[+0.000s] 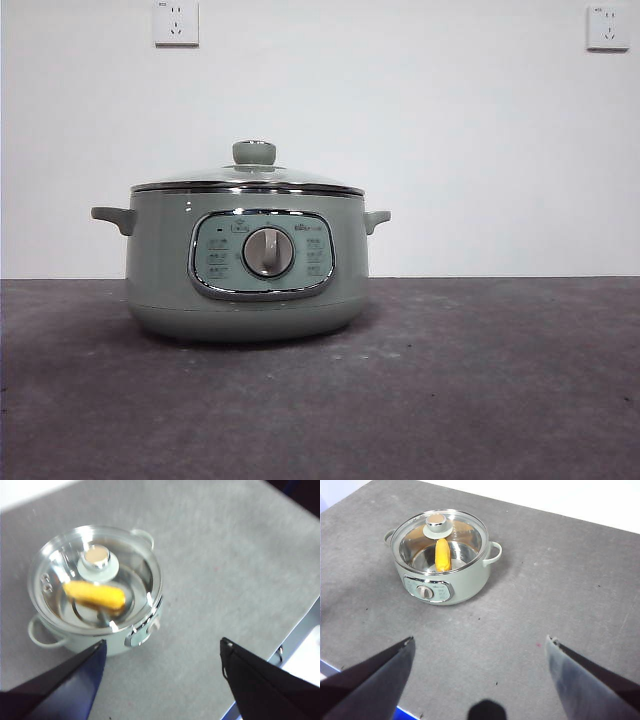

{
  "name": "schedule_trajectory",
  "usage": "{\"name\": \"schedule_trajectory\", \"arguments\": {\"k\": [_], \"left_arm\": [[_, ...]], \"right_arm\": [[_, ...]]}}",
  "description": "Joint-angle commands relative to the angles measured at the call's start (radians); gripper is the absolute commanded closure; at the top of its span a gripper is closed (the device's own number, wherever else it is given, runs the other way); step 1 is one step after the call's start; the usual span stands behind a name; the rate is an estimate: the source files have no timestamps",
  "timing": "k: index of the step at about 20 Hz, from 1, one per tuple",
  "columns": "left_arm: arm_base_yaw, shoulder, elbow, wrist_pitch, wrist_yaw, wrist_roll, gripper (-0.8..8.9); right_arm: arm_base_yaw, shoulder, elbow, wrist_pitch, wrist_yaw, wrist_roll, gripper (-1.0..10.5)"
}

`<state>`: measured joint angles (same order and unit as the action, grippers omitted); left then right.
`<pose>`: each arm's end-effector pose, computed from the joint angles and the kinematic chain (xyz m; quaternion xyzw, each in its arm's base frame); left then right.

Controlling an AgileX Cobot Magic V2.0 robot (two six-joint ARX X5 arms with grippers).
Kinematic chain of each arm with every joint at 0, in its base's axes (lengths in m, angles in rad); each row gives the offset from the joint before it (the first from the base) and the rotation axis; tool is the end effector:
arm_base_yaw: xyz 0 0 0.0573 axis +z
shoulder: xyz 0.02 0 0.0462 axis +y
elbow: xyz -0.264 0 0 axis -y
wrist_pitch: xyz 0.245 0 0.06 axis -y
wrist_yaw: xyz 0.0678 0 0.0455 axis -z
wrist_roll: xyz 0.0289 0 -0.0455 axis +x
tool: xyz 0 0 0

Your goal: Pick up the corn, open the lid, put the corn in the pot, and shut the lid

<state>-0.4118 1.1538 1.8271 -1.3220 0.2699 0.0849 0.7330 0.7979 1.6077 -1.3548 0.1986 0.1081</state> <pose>0.1283 -0.0645 0.4868 0.0605 0.3042 -0.3301 0.8916 0.0361 0.0248 0.4615 -0.0705 0.2539 0.2409 0.9341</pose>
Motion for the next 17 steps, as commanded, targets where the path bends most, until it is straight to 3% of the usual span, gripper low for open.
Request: {"name": "schedule_trajectory", "arguments": {"k": [1, 5, 8, 12, 17], "left_arm": [[-0.002, -0.047, 0.003, 0.005, 0.002, -0.014, 4.36], [-0.002, -0.099, 0.003, 0.005, 0.002, -0.029, 4.56], [-0.002, -0.109, 0.003, 0.005, 0.002, -0.029, 8.25], [-0.002, -0.109, 0.003, 0.005, 0.003, -0.029, 8.20], [-0.002, -0.106, 0.003, 0.005, -0.002, -0.029, 8.18]], "right_arm": [[0.001, 0.004, -0.008, -0.027, -0.001, -0.008, 5.1], [0.001, 0.020, -0.008, -0.027, -0.014, -0.008, 5.3], [0.001, 0.039, -0.008, -0.027, -0.053, -0.020, 9.4], [0.001, 0.067, -0.008, -0.027, -0.096, -0.033, 9.6], [0.001, 0.105, -0.008, -0.027, -0.087, -0.025, 9.5]]}}
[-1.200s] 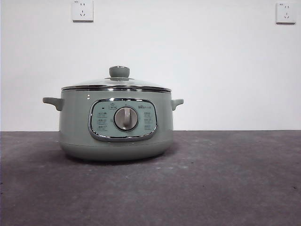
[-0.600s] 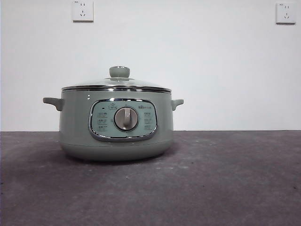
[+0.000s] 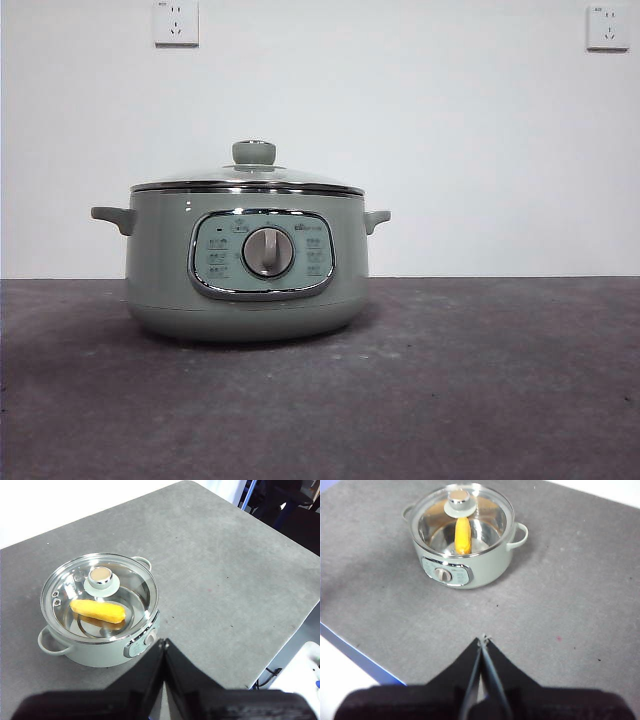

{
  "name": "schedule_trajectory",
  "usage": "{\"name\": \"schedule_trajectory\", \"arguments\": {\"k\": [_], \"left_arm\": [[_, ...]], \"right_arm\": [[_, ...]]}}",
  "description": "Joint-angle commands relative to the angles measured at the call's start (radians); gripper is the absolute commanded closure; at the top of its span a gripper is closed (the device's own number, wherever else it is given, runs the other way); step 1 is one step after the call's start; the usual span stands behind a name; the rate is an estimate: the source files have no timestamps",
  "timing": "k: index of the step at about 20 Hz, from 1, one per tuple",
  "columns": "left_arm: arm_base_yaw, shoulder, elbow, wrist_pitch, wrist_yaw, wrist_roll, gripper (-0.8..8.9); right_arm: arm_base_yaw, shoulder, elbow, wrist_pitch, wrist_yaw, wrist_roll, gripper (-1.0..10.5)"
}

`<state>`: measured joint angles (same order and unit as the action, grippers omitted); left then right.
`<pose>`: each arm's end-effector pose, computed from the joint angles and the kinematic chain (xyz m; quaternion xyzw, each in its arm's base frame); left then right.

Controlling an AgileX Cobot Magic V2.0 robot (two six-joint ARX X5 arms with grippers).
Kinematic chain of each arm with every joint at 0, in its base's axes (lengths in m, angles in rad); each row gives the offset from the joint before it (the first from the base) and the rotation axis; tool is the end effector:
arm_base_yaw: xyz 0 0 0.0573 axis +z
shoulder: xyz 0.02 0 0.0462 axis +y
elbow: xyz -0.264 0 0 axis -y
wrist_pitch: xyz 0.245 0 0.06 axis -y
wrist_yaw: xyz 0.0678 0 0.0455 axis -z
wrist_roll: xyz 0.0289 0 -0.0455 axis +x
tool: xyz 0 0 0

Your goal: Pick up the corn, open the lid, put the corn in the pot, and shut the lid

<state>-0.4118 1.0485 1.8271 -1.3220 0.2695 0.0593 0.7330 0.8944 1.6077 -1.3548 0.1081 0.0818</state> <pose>0.0908 -0.0481 0.4976 0.0460 0.2580 -0.3296 0.9070 0.0601 0.0499 0.4573 -0.0917 0.2995 0.2797 0.9076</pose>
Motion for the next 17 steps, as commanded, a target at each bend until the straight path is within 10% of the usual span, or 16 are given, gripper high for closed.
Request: {"name": "schedule_trajectory", "arguments": {"k": [1, 17], "left_arm": [[-0.002, 0.001, 0.003, 0.005, -0.001, -0.003, 8.17], [0.011, 0.053, 0.007, 0.072, -0.008, 0.045, 8.17]], "right_arm": [[0.001, 0.016, -0.008, -0.027, 0.004, 0.001, 9.5], [0.001, 0.158, -0.007, -0.027, 0.004, 0.001, 9.5]]}}
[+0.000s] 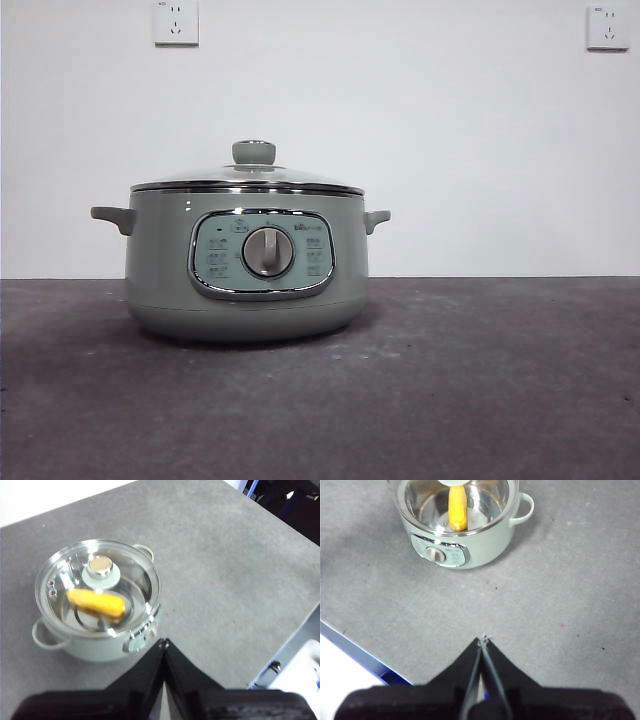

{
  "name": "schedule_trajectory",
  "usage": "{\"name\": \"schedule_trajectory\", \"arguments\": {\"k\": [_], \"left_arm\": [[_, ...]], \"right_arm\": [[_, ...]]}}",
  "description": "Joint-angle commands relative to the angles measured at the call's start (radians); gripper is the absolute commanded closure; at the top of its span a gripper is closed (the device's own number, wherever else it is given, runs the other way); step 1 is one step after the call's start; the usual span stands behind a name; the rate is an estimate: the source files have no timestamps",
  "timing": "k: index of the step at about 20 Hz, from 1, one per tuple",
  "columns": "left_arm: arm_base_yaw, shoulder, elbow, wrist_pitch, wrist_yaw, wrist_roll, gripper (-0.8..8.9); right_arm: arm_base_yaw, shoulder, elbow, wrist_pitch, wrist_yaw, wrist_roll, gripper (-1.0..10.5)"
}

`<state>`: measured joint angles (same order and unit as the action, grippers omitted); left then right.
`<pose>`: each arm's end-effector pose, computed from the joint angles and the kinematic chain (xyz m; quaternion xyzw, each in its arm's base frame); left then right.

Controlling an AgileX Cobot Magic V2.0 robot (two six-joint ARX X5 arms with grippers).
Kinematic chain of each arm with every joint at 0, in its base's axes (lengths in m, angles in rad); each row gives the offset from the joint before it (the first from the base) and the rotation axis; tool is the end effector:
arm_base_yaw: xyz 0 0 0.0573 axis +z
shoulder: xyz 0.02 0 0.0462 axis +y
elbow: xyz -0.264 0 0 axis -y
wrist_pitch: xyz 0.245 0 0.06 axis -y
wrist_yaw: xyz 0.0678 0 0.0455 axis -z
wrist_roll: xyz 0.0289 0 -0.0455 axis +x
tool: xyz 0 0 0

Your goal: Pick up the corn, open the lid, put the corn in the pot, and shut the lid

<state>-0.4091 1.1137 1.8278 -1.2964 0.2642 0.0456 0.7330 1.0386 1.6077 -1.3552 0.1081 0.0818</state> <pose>0.1156 -0.0583 0.4936 0.0414 0.2790 -0.3229 0.9034 0.0974 0.0835 0.4452 -0.1203 0.3610 0.2694 0.8847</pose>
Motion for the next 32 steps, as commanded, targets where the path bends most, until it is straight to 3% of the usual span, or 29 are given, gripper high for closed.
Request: {"name": "schedule_trajectory", "arguments": {"k": [1, 5, 9, 13, 17, 20, 28, 32], "left_arm": [[0.023, -0.015, 0.005, 0.085, -0.003, 0.107, 8.17], [0.200, -0.157, -0.172, 0.388, 0.007, 0.257, 8.17], [0.364, -0.425, -0.676, 0.826, -0.002, 0.226, 8.17], [0.420, -0.635, -1.148, 1.085, -0.105, 0.213, 8.17], [0.426, -0.813, -1.457, 1.133, -0.129, 0.159, 8.17], [0.426, -0.898, -1.588, 1.132, -0.137, 0.150, 8.17], [0.426, -1.091, -1.814, 1.117, -0.146, 0.049, 8.17], [0.426, -1.110, -1.815, 1.126, -0.134, 0.034, 8.17]], "right_arm": [[0.001, 0.023, -0.008, -0.026, 0.004, 0.001, 9.5], [0.001, 0.058, -0.007, -0.026, 0.004, 0.001, 9.5], [0.000, 0.085, -0.007, -0.026, 0.004, 0.001, 9.5], [0.000, 0.096, -0.007, -0.026, 0.004, 0.001, 9.5], [0.000, 0.097, -0.007, -0.026, 0.004, 0.001, 9.5], [0.000, 0.097, -0.007, -0.026, 0.004, 0.001, 9.5], [0.000, 0.097, -0.007, -0.026, 0.004, 0.001, 9.5], [0.000, 0.097, -0.007, -0.026, 0.005, 0.001, 9.5]]}}
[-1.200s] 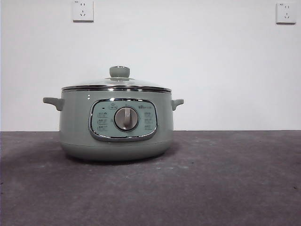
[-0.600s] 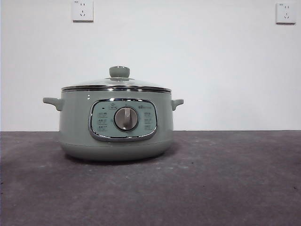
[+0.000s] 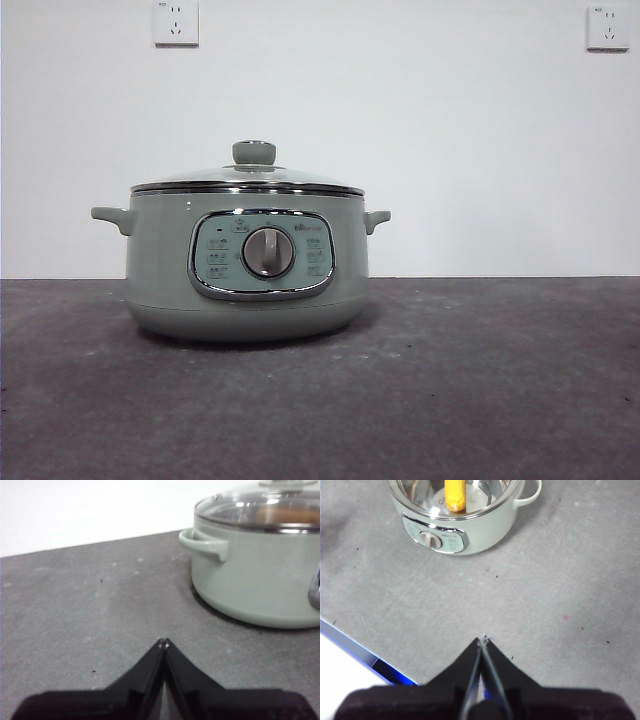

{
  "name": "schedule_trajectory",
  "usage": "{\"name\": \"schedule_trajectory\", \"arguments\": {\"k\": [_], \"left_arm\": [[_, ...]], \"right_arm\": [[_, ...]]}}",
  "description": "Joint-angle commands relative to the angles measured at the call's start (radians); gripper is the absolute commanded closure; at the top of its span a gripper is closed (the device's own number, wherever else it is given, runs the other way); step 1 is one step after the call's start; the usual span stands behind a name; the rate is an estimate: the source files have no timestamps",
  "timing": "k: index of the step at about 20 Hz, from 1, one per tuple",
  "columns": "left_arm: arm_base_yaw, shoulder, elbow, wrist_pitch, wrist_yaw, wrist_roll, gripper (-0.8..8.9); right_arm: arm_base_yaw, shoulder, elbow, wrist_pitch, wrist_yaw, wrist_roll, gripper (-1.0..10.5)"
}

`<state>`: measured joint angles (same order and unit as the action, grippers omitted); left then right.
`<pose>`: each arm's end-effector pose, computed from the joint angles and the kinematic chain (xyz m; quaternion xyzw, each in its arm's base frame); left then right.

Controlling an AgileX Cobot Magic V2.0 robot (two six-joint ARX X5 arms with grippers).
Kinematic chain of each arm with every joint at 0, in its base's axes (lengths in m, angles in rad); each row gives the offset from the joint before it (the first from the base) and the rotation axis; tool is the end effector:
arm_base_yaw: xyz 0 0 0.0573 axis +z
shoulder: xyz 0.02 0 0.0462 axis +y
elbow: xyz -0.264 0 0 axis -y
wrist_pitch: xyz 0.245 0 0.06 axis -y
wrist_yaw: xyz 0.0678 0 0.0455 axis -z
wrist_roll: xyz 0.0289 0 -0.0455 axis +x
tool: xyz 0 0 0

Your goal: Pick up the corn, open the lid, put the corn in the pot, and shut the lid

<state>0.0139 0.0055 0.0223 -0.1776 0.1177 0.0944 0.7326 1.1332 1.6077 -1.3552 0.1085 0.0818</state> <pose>0.0953 -0.0021 0.1536 0.0417 0.0776 -0.0554 0.9946 0.1211 0.1047 0.4335 -0.1387 0.4001 0.2616 0.8673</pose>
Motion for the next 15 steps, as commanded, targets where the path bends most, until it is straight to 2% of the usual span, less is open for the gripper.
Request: {"name": "schedule_trajectory", "arguments": {"k": [1, 9, 15], "left_arm": [[0.003, -0.002, -0.010, 0.007, 0.021, -0.016, 8.17], [0.003, 0.033, -0.010, 0.007, 0.019, -0.015, 8.17], [0.003, 0.066, -0.010, 0.007, 0.020, -0.015, 8.17]], "right_arm": [[0.000, 0.002, -0.007, -0.026, 0.005, 0.001, 9.5], [0.000, 0.002, -0.007, -0.026, 0.006, 0.001, 9.5], [-0.010, -0.005, -0.007, -0.024, 0.060, -0.014, 9.5]]}}
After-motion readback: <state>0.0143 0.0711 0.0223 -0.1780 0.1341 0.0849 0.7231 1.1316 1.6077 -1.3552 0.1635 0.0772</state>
